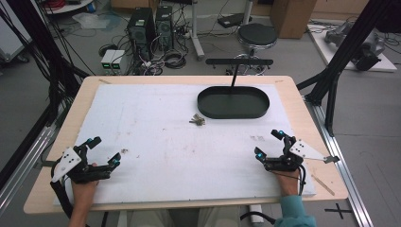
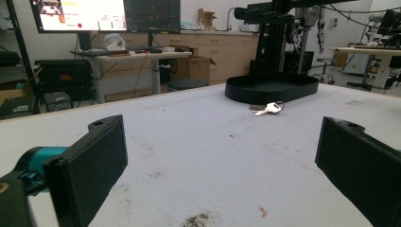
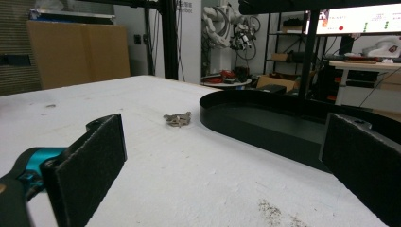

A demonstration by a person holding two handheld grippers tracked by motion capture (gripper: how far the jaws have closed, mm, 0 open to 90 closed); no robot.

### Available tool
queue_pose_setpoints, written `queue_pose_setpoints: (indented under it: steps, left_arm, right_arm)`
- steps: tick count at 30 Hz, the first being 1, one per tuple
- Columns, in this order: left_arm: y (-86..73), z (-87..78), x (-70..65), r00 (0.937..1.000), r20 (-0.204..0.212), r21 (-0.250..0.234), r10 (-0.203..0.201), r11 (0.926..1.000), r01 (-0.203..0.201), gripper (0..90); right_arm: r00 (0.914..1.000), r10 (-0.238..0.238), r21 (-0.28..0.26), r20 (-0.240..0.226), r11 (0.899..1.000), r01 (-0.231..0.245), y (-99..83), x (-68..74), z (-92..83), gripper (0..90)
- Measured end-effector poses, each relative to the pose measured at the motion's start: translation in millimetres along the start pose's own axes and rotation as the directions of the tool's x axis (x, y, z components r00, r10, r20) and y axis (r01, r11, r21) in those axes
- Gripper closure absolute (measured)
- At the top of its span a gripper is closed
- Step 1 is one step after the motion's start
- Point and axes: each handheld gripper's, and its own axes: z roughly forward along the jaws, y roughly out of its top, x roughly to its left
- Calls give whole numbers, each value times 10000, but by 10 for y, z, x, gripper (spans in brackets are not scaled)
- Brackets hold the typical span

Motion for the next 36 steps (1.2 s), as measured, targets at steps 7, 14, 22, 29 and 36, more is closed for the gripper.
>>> queue_pose_setpoints:
  steps: [7, 14, 22, 29, 36]
  left_arm:
    - [1, 7, -1, 10000, -8, 26, -34, 10000, 34, 35]
    - [0, 5, 0, 10000, -11, 20, -22, 10000, 22, 35]
    - [1, 8, -2, 10000, 5, 38, -32, 10000, 32, 35]
    - [3, 9, -2, 10000, -3, 67, 1, 10000, -1, 35]
    - [2, 7, -4, 10000, 13, 43, -36, 10000, 36, 35]
  right_arm:
    - [10000, 24, -8, -6, 10000, -24, 0, 0, 0, 6]
    - [9999, -108, 0, 45, 9999, 108, 1, 7, 4, 6]
    - [10000, -15, 24, 47, 10000, 15, 2, 6, 4, 6]
    - [9992, -371, 524, 150, 9980, 362, 47, 27, 64, 6]
    - [9973, -729, 1680, 99, 9833, 702, 500, 77, 359, 6]
